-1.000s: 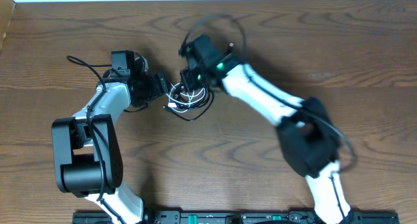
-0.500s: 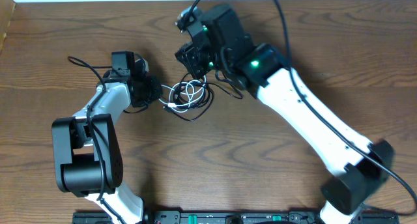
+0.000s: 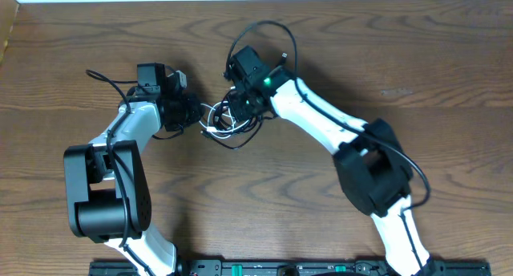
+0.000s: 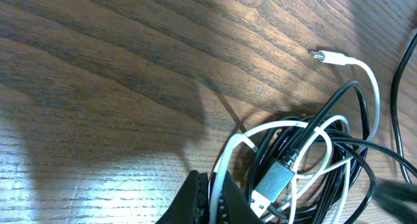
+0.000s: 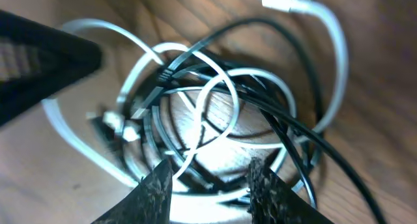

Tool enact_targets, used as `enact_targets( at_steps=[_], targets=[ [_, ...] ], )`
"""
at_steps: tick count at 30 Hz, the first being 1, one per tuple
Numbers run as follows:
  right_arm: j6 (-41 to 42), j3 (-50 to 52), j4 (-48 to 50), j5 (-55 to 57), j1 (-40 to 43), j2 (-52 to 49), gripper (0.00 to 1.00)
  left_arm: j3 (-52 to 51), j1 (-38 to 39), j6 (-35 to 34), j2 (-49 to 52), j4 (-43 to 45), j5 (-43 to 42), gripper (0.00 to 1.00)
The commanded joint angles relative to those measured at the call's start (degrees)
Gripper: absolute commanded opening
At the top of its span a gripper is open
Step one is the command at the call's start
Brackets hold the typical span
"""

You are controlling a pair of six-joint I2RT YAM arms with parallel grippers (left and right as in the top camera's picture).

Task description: Untangle cables

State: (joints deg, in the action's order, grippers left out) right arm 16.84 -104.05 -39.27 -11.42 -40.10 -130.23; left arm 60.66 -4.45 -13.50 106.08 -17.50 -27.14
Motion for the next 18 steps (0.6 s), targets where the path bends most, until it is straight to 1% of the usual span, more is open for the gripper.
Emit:
enact_targets(
  at_steps=[1, 4, 6, 7, 8, 12, 14, 15, 17, 18],
  targets=[
    [2.5, 0.2, 1.9, -0.7, -0.1, -3.6, 0.35, -0.4, -0.3, 0.7, 0.5, 0.0, -0.9, 0.08],
    [2.4, 0.2, 4.9, -1.2, -0.1, -6.6, 0.37, -0.4, -0.3, 0.7, 0.5, 0.1, -0.9, 0.08],
    [2.4, 0.2, 5.7, -1.2, -0.1, -7.7, 0.35, -0.4, -0.3, 0.7, 0.5, 0.1, -0.9, 0.08],
    [2.4, 0.2, 5.6, -1.1, -0.1, -7.7, 0.25, -0.4, -0.3, 0.7, 0.5, 0.1, -0.9, 0.08],
    [2.4, 0.1, 5.7, -1.0, 0.1, -7.7, 0.01, -0.4, -0.3, 0.7, 0.5, 0.1, -0.9, 0.08],
    [1.9, 0.0, 5.0, -2.4, 1.0, -4.1, 0.01, -0.4, -0.3, 0.7, 0.5, 0.1, -0.9, 0.08],
    [-0.9, 0.0, 5.0, -3.4, 1.5, -1.7, 0.01, -0.4, -0.3, 0.7, 0.5, 0.2, -0.9, 0.17],
    [-2.3, 0.0, 5.0, -3.8, 1.8, -0.3, 0.01, -0.4, -0.3, 0.7, 0.5, 0.2, -0.9, 0.35],
    [-3.3, 0.0, 5.0, -4.1, 2.3, 2.2, 0.01, -0.3, -0.3, 0.7, 0.5, 0.2, -1.0, 0.49],
    [-4.0, 0.0, 5.0, -4.4, 2.6, 3.5, 0.01, -0.2, -0.3, 0.7, 0.4, 0.2, -1.8, 0.52]
  ],
)
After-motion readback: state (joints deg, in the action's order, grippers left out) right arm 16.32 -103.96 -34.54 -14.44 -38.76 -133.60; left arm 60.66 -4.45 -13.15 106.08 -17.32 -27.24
